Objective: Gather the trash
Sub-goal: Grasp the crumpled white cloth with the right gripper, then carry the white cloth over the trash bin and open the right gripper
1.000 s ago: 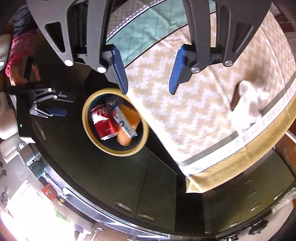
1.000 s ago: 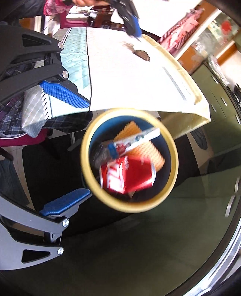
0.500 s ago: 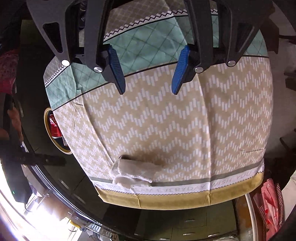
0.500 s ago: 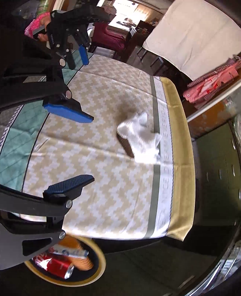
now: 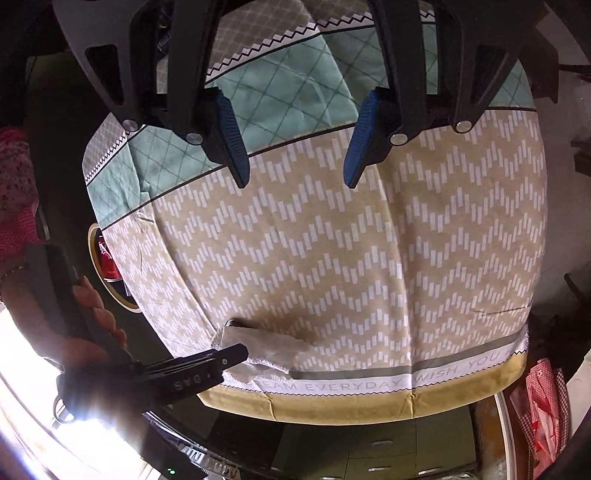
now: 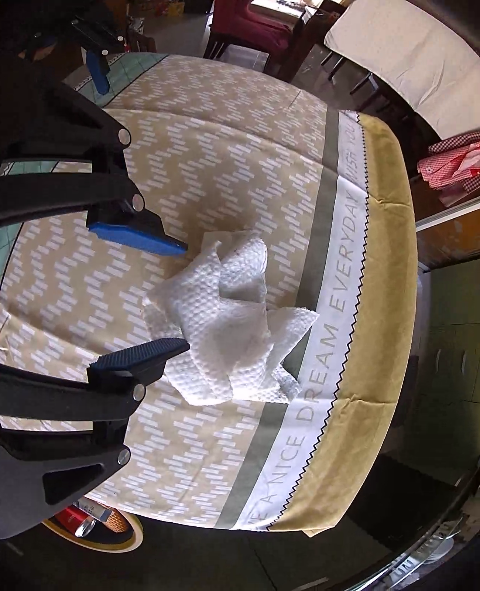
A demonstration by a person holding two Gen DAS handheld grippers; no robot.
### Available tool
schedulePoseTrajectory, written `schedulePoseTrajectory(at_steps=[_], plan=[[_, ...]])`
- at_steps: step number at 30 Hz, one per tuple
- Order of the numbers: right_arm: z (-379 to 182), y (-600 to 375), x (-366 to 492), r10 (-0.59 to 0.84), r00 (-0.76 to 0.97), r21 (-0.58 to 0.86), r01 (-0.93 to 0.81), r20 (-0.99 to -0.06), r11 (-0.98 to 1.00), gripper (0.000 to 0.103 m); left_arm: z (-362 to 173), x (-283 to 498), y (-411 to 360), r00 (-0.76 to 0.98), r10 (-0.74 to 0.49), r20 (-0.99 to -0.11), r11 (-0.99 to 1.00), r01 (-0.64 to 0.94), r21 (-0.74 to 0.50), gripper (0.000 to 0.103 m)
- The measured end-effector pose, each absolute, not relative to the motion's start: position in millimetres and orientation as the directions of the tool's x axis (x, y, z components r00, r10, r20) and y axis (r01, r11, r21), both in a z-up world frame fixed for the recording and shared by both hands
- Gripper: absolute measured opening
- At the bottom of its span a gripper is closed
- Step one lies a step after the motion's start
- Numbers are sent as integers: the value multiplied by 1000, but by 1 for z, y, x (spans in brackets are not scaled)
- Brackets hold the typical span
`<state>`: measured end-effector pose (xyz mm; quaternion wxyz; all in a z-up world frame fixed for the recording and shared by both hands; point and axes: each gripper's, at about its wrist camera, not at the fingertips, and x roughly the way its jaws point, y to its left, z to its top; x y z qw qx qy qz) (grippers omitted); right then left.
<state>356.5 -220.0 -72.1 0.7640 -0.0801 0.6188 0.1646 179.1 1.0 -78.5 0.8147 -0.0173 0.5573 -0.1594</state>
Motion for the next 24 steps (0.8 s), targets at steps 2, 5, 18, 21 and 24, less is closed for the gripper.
schedulePoseTrajectory(at_steps=[2,5,18,21,24], plan=[[-77,-218,358,128,180,58,-352,-975,934,31,-79,180,0,325,-282,-903,947,246,-207,51],[-79,-218,359,113,194,38,-354,-974,934,8,-81,181,0,321,-280,-905,946,252,-203,51],[4,-250,356,211,330,93,-339,-920,936,5,-79,179,-8,318,-280,-906,942,270,-197,51],[32,-262,355,235,371,110,-329,-899,938,5,-77,178,-12,319,-282,-905,940,278,-195,51],[61,-280,350,257,410,128,-316,-875,940,5,-76,176,-15,315,-282,-906,938,288,-192,52]])
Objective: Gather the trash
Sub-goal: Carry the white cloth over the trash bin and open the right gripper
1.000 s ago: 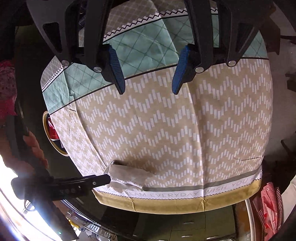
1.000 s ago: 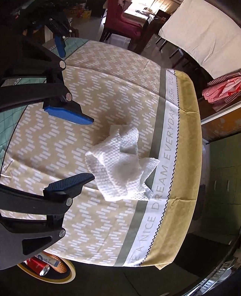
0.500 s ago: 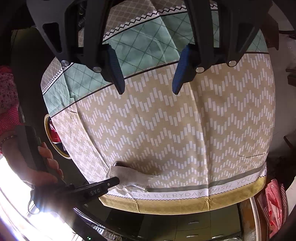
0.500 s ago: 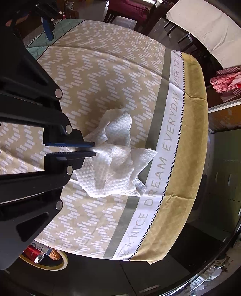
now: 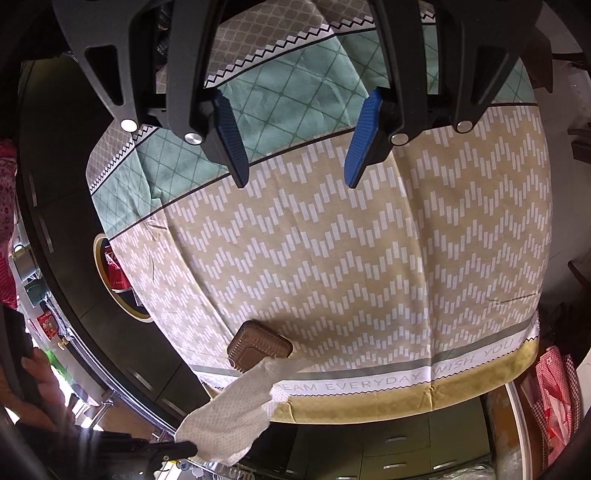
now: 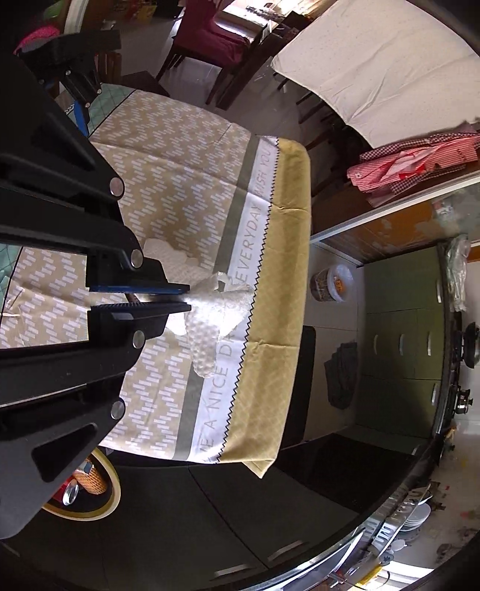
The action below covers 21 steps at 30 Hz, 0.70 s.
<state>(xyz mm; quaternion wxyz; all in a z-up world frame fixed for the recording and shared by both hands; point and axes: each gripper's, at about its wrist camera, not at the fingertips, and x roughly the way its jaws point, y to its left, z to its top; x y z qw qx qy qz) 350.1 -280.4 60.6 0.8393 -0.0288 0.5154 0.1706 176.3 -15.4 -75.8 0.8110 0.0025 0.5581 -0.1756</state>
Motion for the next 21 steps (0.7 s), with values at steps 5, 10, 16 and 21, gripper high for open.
schedulePoseTrajectory(at_steps=[5,10,16,21], plan=[[105,-318,335,257,481,129,-284,-838,950,5,-77,176,-21,310,-280,-909,936,300,-186,52],[141,-358,318,249,538,133,-244,-805,960,5,-79,178,-32,298,-282,-912,931,317,-184,52],[173,-411,286,210,592,115,-194,-778,974,5,-80,178,-49,282,-288,-915,919,352,-180,53],[177,-465,263,151,590,94,-126,-793,988,5,-81,179,-64,271,-289,-918,910,376,-175,54]])
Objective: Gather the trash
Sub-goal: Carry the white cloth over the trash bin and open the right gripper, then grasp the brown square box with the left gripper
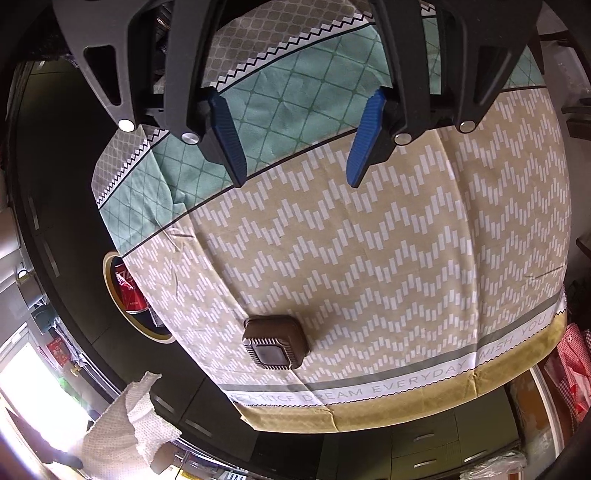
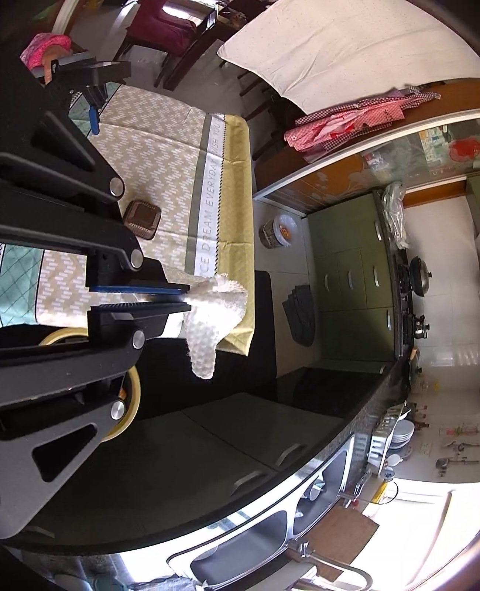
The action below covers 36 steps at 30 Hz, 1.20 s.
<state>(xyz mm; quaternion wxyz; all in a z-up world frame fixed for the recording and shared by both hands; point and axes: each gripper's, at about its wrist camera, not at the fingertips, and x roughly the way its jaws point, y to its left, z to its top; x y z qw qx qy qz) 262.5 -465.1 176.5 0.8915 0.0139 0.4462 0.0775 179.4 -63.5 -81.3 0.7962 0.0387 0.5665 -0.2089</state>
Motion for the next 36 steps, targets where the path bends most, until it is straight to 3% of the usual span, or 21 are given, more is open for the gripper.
schedulePoseTrajectory(at_steps=[20,23,27,36], plan=[[33,-583,222,98,359,112,19,-928,993,7,-83,179,-115,235,-271,-933,877,461,-138,54],[12,-599,222,3,328,27,70,-945,997,15,-84,179,-115,234,-263,-936,877,462,-131,54],[-1,-624,218,-114,308,-73,142,-945,987,41,-85,181,-115,235,-255,-938,881,457,-125,54],[2,-581,197,-1,345,3,11,-939,1000,42,-86,197,-126,228,-233,-945,886,451,-110,57]])
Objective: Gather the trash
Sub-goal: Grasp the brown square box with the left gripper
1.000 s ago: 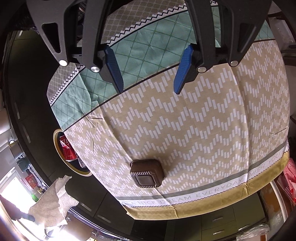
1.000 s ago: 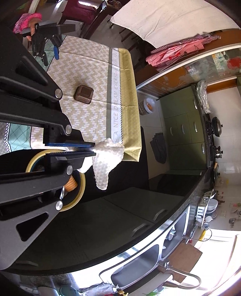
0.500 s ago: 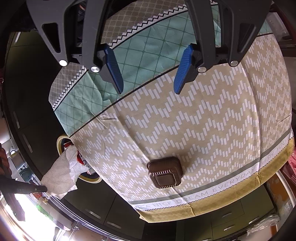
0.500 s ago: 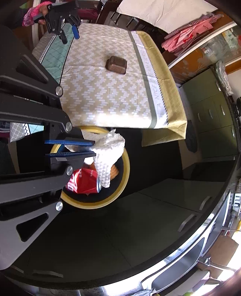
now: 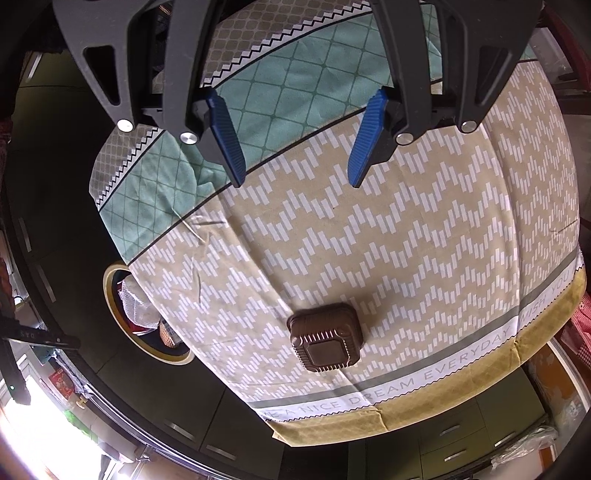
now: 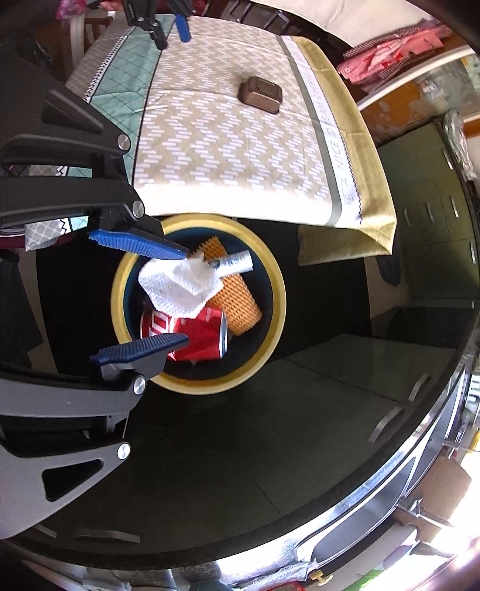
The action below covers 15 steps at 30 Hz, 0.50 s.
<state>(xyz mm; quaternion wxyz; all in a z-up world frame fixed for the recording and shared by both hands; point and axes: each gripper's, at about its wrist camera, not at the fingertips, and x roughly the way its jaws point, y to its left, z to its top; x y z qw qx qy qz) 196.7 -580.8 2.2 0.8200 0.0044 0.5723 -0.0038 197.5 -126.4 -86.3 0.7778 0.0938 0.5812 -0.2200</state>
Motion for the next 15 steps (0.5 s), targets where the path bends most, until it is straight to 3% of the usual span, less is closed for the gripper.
schedulePoseTrajectory(at_steps=[5,15], plan=[[-5,-550,186,48,344,22,-78,-938,997,49,-88,225,-137,250,-183,-951,907,415,-65,59],[-36,-547,165,100,312,77,-84,-945,993,51,-97,305,-162,265,-160,-951,962,256,-91,64]])
